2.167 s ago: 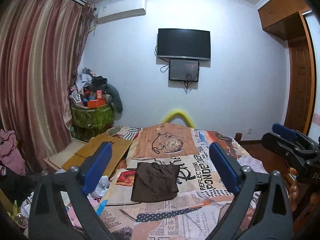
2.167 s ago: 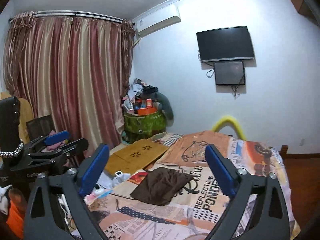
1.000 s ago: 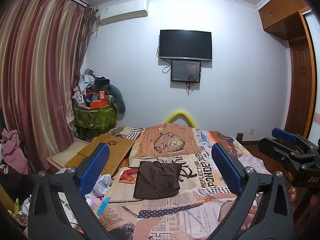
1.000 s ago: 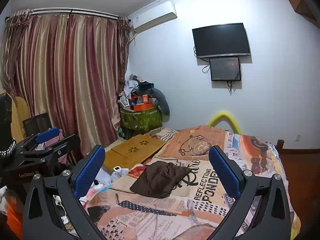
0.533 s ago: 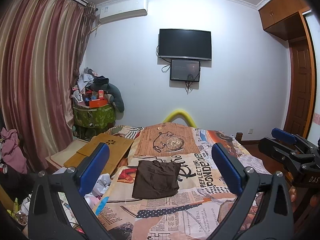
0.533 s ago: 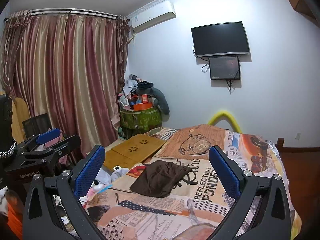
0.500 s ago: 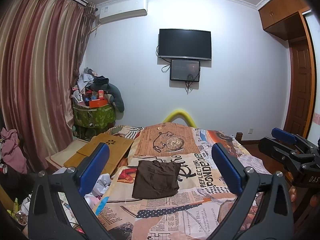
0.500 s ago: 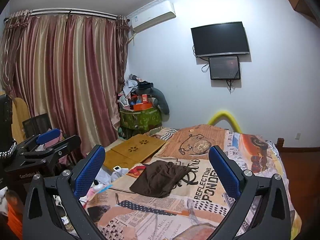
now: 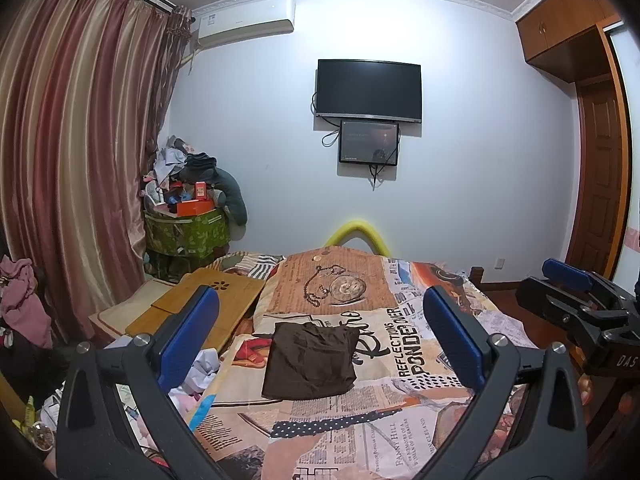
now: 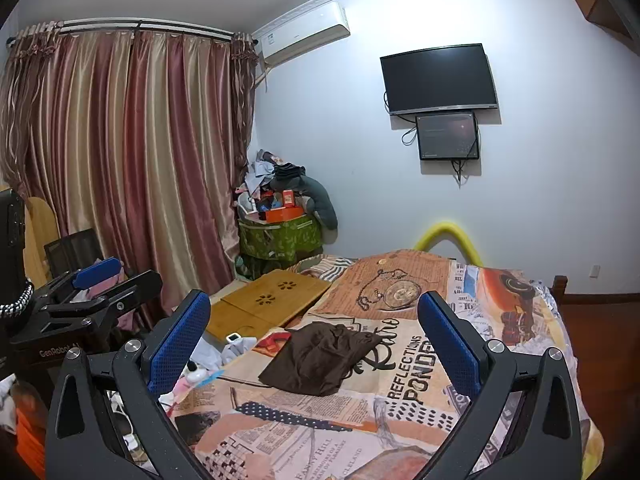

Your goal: Fold small clothes

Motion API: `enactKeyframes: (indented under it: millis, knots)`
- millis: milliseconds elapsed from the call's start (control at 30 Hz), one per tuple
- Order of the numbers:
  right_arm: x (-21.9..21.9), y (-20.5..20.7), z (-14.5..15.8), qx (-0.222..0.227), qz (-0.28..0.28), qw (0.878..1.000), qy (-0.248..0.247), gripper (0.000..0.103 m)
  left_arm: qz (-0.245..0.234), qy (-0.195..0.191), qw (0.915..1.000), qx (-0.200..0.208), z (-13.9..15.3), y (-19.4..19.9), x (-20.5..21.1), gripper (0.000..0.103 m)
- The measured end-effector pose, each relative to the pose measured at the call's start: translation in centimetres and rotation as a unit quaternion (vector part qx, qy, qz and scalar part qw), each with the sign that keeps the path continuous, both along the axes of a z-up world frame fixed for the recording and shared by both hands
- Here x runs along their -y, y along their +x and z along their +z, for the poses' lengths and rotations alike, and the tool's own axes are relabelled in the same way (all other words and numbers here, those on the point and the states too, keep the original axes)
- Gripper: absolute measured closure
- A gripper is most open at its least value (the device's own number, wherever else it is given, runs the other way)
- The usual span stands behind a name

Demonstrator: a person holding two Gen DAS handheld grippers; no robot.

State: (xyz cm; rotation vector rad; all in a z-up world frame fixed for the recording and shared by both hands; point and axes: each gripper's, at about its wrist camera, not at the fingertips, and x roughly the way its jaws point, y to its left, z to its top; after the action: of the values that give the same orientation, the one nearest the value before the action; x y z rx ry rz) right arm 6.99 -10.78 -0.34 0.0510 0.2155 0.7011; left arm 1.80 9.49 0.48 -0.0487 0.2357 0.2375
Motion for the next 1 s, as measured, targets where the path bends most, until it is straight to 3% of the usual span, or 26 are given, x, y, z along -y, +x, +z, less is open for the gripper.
enactKeyframes:
  millis: [1000]
  knots:
    - [-0.03,0.09,0.06,-0.008,-0.005,1.0,0.005,0.0,-0.032,-0.007,0.9993,-0.016,-0.32,0.87,0.56,0.0]
